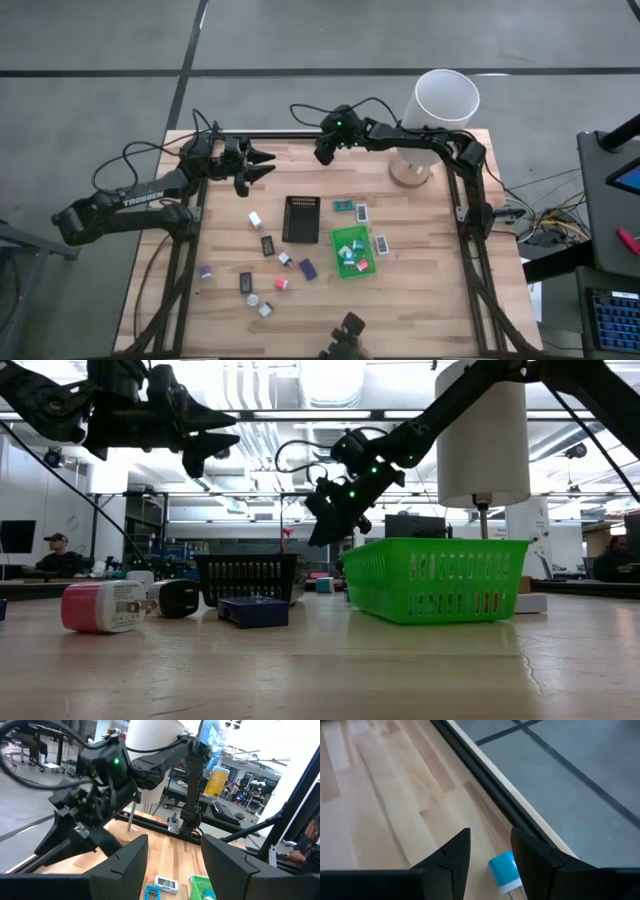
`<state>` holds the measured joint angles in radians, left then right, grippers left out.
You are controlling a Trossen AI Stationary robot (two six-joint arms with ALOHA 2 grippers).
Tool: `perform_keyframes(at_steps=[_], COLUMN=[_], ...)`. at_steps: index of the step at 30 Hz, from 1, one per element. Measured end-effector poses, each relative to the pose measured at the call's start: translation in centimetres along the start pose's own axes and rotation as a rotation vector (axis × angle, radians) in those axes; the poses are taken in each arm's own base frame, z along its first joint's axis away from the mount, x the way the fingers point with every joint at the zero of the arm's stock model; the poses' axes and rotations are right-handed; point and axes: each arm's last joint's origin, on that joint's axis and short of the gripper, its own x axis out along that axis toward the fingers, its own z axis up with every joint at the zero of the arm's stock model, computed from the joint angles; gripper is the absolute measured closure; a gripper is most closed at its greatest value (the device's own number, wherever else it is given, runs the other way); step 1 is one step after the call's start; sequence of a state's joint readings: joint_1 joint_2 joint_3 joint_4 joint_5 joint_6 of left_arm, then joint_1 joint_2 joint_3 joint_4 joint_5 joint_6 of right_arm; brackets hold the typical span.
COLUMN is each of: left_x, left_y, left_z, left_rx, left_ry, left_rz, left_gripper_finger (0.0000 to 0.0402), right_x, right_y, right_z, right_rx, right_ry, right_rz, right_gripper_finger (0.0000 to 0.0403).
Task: Pick & Place Office items
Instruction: Adjust the white lamp
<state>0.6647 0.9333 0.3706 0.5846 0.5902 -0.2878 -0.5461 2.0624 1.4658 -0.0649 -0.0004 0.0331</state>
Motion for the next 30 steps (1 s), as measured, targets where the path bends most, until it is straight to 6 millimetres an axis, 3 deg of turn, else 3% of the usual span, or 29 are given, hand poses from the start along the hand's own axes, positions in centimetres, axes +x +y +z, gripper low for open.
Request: perform_keyframes(at_steps=[15, 22, 30], left_x=[0.0, 0.0, 0.0], left_y=[0.0, 0.0, 0.0], left_z=[0.0, 0.0, 0.0], left_rx=[-0.001, 0.000, 0.000], left_ry=[0.001, 0.000, 0.000], left_rz=[0.001, 0.001, 0.001], left_gripper_finger=[0.0211, 0.0211, 0.0211], right_x=[0.9, 0.7, 0.6], right_y=[0.1, -0.3, -0.5], right_z=[-1.0, -2.0, -1.8], right_rx=[0.034, 0.123, 0.177], right_ry=[0.053, 0.163, 0.154], right_rz=[-0.017, 0.110, 0.104], right_gripper_finger=[0.0285, 0.0284, 0.0301])
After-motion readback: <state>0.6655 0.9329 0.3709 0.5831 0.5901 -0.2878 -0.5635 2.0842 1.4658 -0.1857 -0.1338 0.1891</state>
